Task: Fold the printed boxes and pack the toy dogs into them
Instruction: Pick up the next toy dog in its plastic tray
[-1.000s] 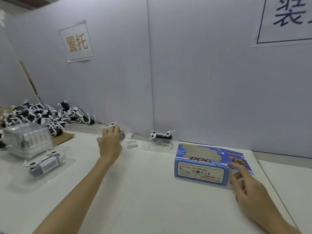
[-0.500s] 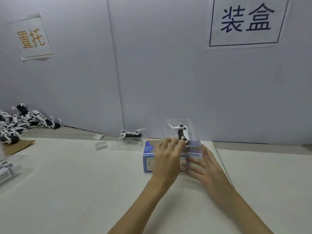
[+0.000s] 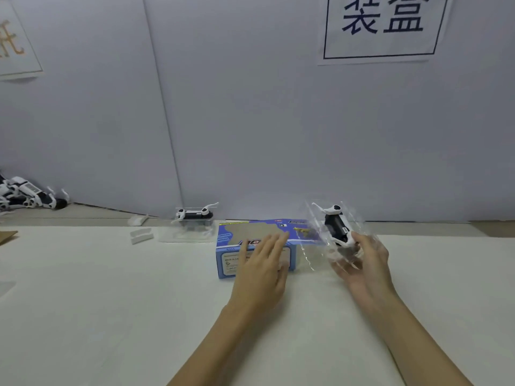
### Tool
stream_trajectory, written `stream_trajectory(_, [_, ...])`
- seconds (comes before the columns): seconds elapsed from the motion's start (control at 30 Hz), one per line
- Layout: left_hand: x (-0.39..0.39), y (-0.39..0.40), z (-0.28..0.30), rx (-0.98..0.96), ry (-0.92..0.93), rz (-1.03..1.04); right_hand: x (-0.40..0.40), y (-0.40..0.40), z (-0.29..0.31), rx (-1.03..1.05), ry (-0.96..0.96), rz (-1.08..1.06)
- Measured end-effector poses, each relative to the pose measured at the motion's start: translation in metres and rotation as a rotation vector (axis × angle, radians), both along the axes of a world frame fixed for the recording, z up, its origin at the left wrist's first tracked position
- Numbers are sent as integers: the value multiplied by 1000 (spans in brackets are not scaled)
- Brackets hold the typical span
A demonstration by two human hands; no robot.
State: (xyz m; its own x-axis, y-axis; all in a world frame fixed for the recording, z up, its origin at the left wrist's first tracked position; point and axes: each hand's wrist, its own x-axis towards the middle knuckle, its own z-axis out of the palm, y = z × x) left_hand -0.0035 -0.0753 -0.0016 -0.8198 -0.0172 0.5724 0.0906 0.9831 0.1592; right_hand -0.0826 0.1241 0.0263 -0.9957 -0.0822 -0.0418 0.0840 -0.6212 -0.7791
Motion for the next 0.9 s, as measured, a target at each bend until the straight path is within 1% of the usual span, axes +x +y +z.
stream_trajectory(0.03, [-1,-5,-4,-81,-51,34,-2,2,1,-10,12,-22])
stream_trajectory(0.07, [-2,-8,-7,-124,-53,69,-3,4,0,-9,18,-48])
stream_trajectory(0.1, [-2,-9,-7,-137,-11,127,-3,5,0,-6,24,-69])
stream_trajectory(0.2, [-5,-7,1,-111,92,329,-3,7,-1,-21,-5,-76])
stream_trajectory(0.27, [-7,-10,3,-88,178,331,-3,6,-3,-29,-44,-48])
stream_trajectory(0.33, [-7,-15,4,29,283,250,-3,5,-5,-48,-82,-27])
stream_trajectory(0.4, [-5,-21,12,214,381,191,-2,4,-5,-77,-112,28])
stream_trajectory(0.53, [5,-37,31,603,550,102,4,5,1,-187,-139,286])
stream_trajectory(0.6, [10,-46,38,760,602,47,5,6,2,-229,-126,379])
stream_trajectory(0.67, [13,-54,44,855,627,3,6,5,4,-255,-110,461])
stream_trajectory(0.77, [14,-63,52,963,562,-1,12,3,8,-241,-116,607])
stream_trajectory(0.9, [16,-66,54,1012,541,-4,23,-9,12,-174,-103,702])
